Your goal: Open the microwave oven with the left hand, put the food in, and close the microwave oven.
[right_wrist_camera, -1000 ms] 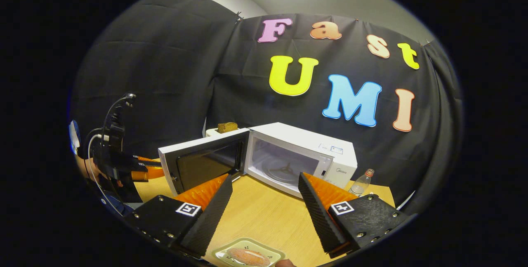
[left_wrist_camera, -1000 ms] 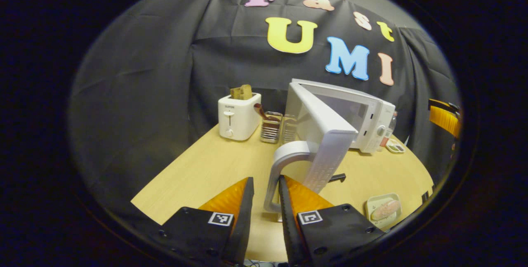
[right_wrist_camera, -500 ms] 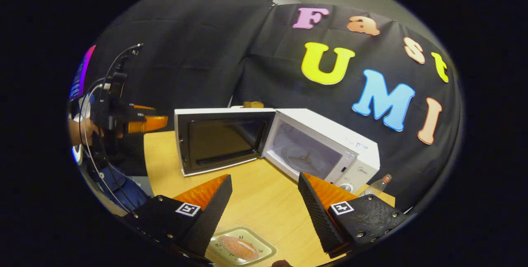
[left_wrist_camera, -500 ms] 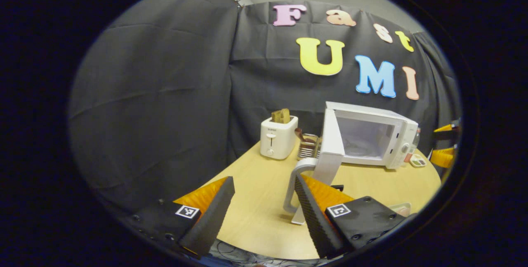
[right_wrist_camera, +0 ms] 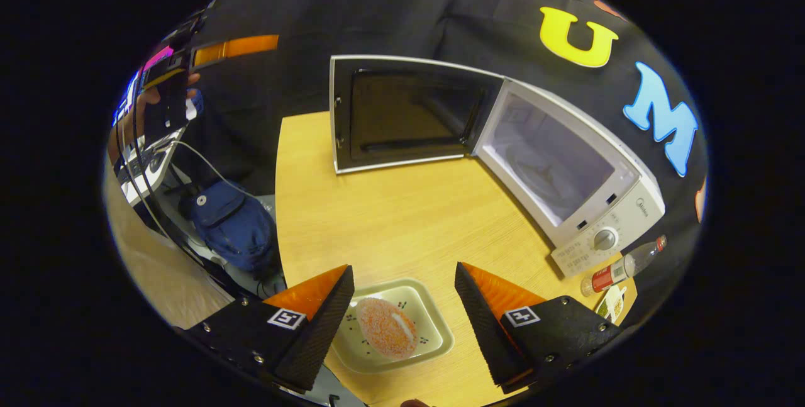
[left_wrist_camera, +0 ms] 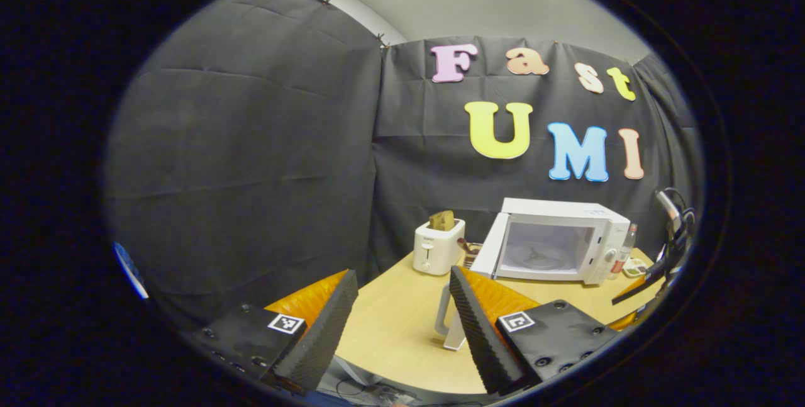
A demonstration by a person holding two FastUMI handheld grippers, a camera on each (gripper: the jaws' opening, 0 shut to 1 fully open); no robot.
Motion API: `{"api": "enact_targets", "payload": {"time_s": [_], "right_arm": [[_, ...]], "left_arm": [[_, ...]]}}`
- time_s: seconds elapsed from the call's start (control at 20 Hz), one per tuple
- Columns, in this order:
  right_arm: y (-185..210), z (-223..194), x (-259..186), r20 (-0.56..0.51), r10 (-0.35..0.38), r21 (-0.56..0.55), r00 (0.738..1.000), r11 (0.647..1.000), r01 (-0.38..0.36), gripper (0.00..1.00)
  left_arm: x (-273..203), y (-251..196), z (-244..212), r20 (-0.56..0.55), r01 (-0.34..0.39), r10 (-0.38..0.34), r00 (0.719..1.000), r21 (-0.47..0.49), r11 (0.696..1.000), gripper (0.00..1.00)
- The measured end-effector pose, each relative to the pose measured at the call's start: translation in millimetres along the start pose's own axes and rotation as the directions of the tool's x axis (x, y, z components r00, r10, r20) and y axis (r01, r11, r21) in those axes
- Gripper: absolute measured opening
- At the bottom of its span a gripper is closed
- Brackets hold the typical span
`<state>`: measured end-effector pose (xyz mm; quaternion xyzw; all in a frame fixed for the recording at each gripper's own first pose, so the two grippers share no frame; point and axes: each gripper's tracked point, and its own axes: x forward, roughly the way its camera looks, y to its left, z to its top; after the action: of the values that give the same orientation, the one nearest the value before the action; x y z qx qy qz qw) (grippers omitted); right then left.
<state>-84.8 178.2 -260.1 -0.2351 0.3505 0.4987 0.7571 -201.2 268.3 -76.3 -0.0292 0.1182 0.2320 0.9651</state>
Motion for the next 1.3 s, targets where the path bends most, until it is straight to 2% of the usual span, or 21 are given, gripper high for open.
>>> {"api": "enact_targets", "payload": {"time_s": [0.05, 0.1, 0.15, 0.35, 0.4, 0.8, 0.85, 0.9, 0.95, 1.0, 1.05, 1.1, 1.3], "right_arm": [[5, -11, 5, -0.032, 0.027, 0.002, 0.999, 1.000, -0.027, 0.99], [8, -21, 10, -0.059, 0.057, 0.003, 0.997, 0.998, -0.057, 0.99], [9, -28, 14, -0.075, 0.075, -0.001, 0.994, 0.997, -0.076, 0.99], [14, -56, 26, -0.154, 0.126, -0.014, 0.980, 0.991, -0.130, 0.99], [15, -62, 28, -0.176, 0.141, -0.015, 0.974, 0.989, -0.145, 0.99], [16, -87, 49, -0.246, 0.185, -0.015, 0.951, 0.981, -0.195, 0.99], [17, -89, 49, -0.258, 0.184, -0.016, 0.948, 0.981, -0.195, 0.98], [16, -92, 49, -0.263, 0.178, -0.022, 0.948, 0.981, -0.191, 0.90], [15, -94, 51, -0.262, 0.174, -0.024, 0.949, 0.982, -0.187, 0.89], [15, -93, 49, -0.257, 0.171, -0.021, 0.951, 0.983, -0.182, 0.79], [17, -93, 51, -0.247, 0.157, -0.028, 0.956, 0.985, -0.169, 0.79], [15, -91, 49, -0.231, 0.133, -0.050, 0.964, 0.988, -0.148, 0.72], [2, -72, 35, -0.115, 0.014, -0.093, 0.993, 0.995, -0.024, 0.72]], "left_arm": [[-6, 2, 3, 0.008, -0.010, 0.010, 1.000, 0.009, 1.000, 0.94], [-11, 4, 4, 0.013, -0.019, 0.019, 1.000, 0.015, 1.000, 0.99], [-16, 4, 5, 0.016, -0.027, 0.027, 1.000, 0.018, 0.999, 0.96], [-31, 4, 3, 0.015, -0.051, 0.051, 0.999, 0.018, 0.999, 0.95], [-35, 5, 2, 0.015, -0.056, 0.056, 0.998, 0.018, 0.998, 0.98], [-55, -6, 6, 0.028, -0.093, 0.092, 0.995, 0.031, 0.995, 0.98], [-58, -9, 5, 0.029, -0.095, 0.094, 0.995, 0.030, 0.995, 0.97], [-60, -13, 4, 0.026, -0.098, 0.097, 0.995, 0.029, 0.995, 0.96], [-63, -16, 2, 0.024, -0.100, 0.100, 0.995, 0.029, 0.995, 0.96], [-64, -20, 0, 0.023, -0.102, 0.102, 0.995, 0.028, 0.994, 0.96], [-66, -25, -1, 0.020, -0.102, 0.102, 0.995, 0.026, 0.994, 0.95], [-68, -31, -2, 0.018, -0.102, 0.101, 0.995, 0.024, 0.995, 0.98], [-70, -55, -3, 0.020, -0.095, 0.095, 0.995, 0.022, 0.995, 0.96]]}}
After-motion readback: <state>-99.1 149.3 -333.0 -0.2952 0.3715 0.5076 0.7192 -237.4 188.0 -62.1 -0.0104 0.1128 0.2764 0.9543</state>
